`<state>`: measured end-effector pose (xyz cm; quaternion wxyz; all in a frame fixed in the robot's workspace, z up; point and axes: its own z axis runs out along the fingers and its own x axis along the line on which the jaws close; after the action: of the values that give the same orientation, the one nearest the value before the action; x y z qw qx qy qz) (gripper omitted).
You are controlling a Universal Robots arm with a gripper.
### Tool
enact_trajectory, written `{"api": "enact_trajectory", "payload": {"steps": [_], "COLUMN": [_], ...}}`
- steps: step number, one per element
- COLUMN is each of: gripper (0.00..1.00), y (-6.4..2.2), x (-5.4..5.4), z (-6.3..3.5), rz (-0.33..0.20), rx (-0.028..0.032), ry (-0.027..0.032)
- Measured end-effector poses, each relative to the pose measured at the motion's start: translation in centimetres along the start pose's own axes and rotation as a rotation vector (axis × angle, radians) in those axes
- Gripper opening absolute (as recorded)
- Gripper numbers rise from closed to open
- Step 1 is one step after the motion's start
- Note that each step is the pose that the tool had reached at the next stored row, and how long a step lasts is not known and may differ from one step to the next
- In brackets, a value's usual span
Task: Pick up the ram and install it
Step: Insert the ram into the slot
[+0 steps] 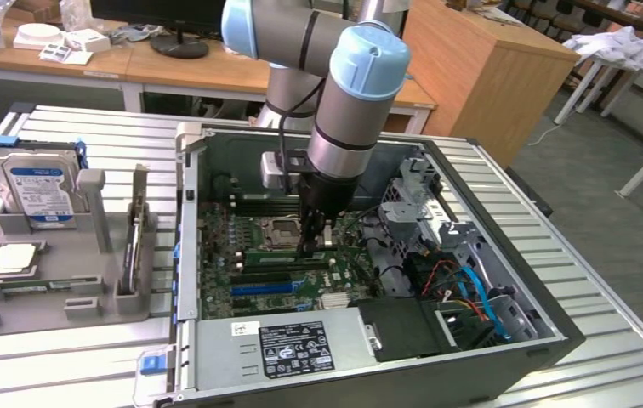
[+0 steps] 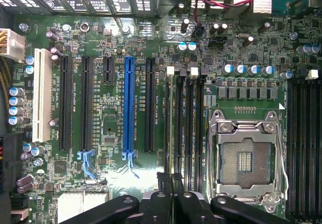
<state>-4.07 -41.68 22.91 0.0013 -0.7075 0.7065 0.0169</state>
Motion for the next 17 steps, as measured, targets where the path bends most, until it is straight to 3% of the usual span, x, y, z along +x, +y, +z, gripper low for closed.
{"api": "enact_trajectory", "payload": {"steps": [8, 17], "gripper": [0.12, 0.12], "y": [0.01, 0.13], "x": [0.00, 0.00], "z": [0.10, 0.26], "rz": [-0.001, -0.007], "rx": [0.0011, 0.0063], "ry": [0.0000, 0.0001]}}
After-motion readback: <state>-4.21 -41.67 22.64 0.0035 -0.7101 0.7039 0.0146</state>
